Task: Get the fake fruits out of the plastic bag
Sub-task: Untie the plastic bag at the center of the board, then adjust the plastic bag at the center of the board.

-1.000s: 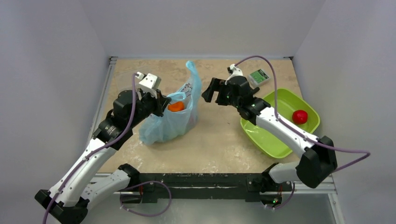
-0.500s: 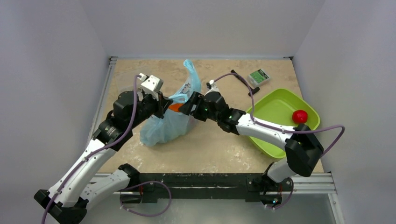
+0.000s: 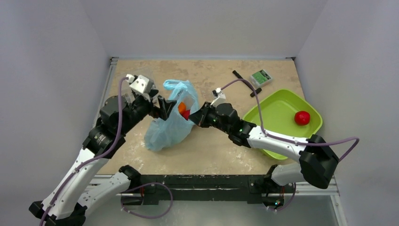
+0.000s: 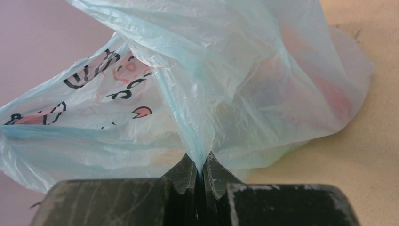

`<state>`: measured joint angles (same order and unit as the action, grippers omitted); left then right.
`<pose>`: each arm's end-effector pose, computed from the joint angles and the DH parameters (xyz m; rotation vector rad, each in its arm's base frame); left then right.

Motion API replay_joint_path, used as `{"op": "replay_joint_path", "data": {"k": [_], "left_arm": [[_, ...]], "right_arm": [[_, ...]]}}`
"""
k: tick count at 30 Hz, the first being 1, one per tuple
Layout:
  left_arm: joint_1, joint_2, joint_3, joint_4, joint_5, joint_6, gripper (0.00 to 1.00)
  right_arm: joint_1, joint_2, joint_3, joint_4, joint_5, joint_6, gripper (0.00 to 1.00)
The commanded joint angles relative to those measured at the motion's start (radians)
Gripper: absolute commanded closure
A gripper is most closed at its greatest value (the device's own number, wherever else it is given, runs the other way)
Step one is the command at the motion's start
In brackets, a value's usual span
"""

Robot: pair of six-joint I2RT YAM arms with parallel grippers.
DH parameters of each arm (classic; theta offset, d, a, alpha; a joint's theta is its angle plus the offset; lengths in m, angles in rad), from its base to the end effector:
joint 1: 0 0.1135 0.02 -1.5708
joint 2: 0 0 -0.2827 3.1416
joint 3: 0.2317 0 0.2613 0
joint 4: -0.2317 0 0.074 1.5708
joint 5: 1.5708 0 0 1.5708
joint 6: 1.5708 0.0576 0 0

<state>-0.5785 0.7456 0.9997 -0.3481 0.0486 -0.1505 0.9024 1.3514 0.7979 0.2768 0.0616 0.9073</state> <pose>0.1444 -0.0977 0.4149 0.3974 1.6517 -0.5896 0.2091 0.2590 0.2709 0.0521 2.0253 1.1648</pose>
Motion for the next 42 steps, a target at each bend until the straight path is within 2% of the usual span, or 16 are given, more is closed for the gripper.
{"op": "replay_joint_path", "data": {"k": [1, 4, 8, 14, 20, 23, 25, 26, 28, 30, 32, 35, 37, 38, 42], "left_arm": [[0.020, 0.120, 0.199, -0.103, -0.118, -0.055, 0.13], [0.095, 0.175, 0.265, -0.170, -0.109, -0.106, 0.13], [0.225, 0.122, 0.194, -0.101, -0.054, -0.167, 0.13], [0.298, 0.145, 0.129, -0.136, -0.008, -0.245, 0.17], [0.339, 0.260, 0.080, -0.173, 0.259, -0.259, 0.10], [0.341, 0.334, 0.073, -0.139, 0.422, -0.273, 0.09], [0.341, 0.389, 0.075, -0.115, 0.523, -0.283, 0.04], [0.341, 0.424, 0.088, -0.132, 0.547, -0.286, 0.01], [0.341, 0.486, 0.123, -0.194, 0.551, -0.268, 0.01], [0.341, 0.514, 0.139, -0.219, 0.537, -0.250, 0.11], [0.342, 0.515, 0.153, -0.234, 0.508, -0.232, 0.30], [0.371, 0.487, 0.152, -0.197, 0.507, -0.244, 0.68], [0.410, 0.475, 0.157, -0.152, 0.526, -0.284, 0.94], [0.436, 0.477, 0.168, -0.132, 0.540, -0.315, 1.00], [0.544, 0.493, 0.208, 0.008, 0.630, -0.490, 1.00]], "right_arm": [[-0.002, -0.028, -0.002, 0.095, -0.017, -0.089, 1.00], [0.000, -0.028, -0.007, 0.108, -0.034, -0.091, 1.00], [-0.001, -0.027, -0.021, 0.109, -0.028, -0.095, 1.00], [-0.001, -0.026, -0.008, 0.092, -0.030, -0.114, 1.00], [-0.001, -0.020, 0.007, 0.081, -0.026, -0.127, 1.00], [-0.001, -0.012, 0.015, 0.079, -0.016, -0.133, 1.00], [-0.002, -0.005, 0.022, 0.079, -0.013, -0.136, 1.00], [-0.001, -0.001, 0.025, 0.078, -0.012, -0.136, 1.00], [-0.002, 0.003, 0.029, 0.076, -0.008, -0.137, 1.00], [-0.001, 0.004, 0.033, 0.071, -0.004, -0.145, 1.00], [-0.005, 0.005, 0.034, 0.065, -0.006, -0.140, 1.00], [-0.038, 0.001, 0.058, 0.015, 0.007, -0.165, 1.00], [-0.086, -0.004, 0.076, 0.012, -0.043, -0.178, 1.00], [-0.115, -0.007, 0.088, 0.011, -0.057, -0.185, 1.00], [-0.234, 0.009, 0.168, -0.008, -0.169, -0.224, 1.00]]}}
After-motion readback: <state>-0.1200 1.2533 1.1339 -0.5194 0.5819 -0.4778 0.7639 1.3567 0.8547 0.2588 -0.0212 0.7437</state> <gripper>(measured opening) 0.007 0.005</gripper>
